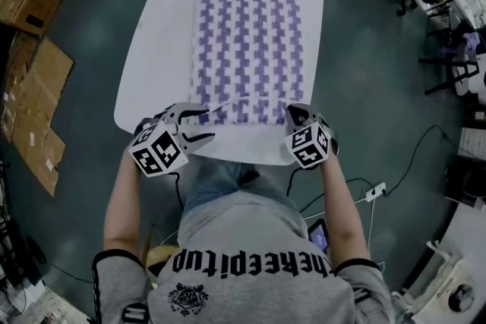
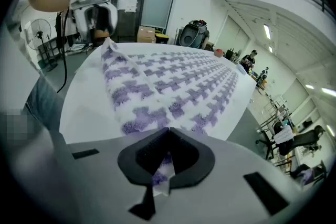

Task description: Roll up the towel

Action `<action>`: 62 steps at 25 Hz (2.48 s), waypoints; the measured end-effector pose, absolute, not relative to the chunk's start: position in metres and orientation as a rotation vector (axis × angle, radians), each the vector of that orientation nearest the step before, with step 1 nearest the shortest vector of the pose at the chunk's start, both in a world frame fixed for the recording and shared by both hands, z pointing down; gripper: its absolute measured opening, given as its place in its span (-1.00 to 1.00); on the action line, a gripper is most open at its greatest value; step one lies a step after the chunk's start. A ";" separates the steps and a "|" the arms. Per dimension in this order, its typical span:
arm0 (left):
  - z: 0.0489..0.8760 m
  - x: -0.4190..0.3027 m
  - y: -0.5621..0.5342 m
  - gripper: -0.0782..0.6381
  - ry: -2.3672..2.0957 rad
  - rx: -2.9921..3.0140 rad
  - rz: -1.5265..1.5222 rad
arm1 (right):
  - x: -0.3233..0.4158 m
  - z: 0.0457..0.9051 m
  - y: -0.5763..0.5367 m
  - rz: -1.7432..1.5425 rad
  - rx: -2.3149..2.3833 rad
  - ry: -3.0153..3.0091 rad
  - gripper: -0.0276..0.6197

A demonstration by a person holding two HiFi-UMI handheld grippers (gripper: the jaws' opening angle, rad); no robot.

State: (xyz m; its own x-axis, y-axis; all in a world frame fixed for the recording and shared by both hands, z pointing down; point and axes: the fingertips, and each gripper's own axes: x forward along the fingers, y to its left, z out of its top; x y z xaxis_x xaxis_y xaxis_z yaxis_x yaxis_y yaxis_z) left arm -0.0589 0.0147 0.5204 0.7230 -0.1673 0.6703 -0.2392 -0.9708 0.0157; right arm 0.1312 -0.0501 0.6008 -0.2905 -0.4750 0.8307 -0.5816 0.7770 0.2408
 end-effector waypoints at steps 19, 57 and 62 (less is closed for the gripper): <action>0.605 -0.106 0.006 -0.12 -0.353 2.636 1.784 | 0.136 0.565 -0.043 0.059 0.750 -2.023 -0.71; 0.607 -0.103 0.008 -0.68 -0.543 2.569 1.840 | 0.150 0.592 -0.008 0.049 0.512 -1.889 -0.83; 0.609 -0.106 0.052 -0.69 -0.422 2.518 1.798 | 0.148 0.589 0.032 0.141 0.428 -1.914 -0.83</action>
